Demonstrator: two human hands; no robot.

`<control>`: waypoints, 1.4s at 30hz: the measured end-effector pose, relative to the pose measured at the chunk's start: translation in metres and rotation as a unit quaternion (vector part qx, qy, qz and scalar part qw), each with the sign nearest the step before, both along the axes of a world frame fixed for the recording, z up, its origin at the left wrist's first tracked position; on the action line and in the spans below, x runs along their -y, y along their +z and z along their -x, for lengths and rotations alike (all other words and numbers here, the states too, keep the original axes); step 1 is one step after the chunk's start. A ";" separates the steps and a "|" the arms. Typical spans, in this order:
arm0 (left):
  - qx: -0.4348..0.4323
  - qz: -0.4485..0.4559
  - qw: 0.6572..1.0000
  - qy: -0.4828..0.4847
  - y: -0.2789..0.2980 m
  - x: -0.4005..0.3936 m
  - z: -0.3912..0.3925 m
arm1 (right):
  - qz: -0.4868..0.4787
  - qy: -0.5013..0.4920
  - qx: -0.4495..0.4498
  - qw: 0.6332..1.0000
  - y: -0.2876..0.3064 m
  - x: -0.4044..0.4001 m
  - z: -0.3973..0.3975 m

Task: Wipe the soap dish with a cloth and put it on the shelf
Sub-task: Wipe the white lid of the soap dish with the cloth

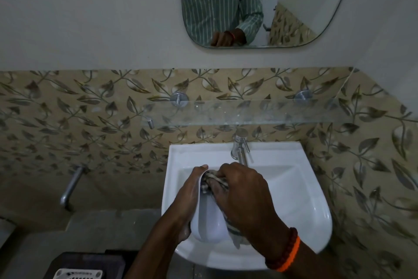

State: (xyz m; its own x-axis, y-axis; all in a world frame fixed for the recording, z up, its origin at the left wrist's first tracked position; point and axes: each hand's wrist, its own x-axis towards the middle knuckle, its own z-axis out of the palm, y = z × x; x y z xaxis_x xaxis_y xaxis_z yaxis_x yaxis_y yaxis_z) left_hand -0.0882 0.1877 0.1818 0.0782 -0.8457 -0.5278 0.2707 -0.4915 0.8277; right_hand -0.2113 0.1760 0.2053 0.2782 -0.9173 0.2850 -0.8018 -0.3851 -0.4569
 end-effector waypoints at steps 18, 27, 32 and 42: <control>0.137 0.100 0.983 -0.071 0.025 -0.011 -0.025 | -0.019 0.063 0.031 0.997 0.026 0.002 -0.004; 0.100 0.111 0.988 0.050 0.037 -0.002 -0.024 | -0.149 0.084 -0.077 0.982 0.017 -0.038 -0.009; 0.104 0.117 0.988 0.004 0.031 -0.005 -0.023 | -0.020 0.056 -0.054 0.997 0.032 -0.015 -0.009; 0.146 0.170 0.973 0.053 0.032 -0.006 -0.024 | -0.208 0.132 0.023 0.969 0.013 -0.042 -0.007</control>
State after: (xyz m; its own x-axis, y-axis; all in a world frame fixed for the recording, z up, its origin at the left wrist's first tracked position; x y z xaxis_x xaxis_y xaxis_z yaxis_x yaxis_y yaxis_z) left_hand -0.0638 0.1937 0.2138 0.2784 -0.9467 -0.1618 0.0342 -0.1586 0.9867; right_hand -0.2046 0.2181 0.2186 0.5148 -0.8539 -0.0758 -0.6752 -0.3494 -0.6496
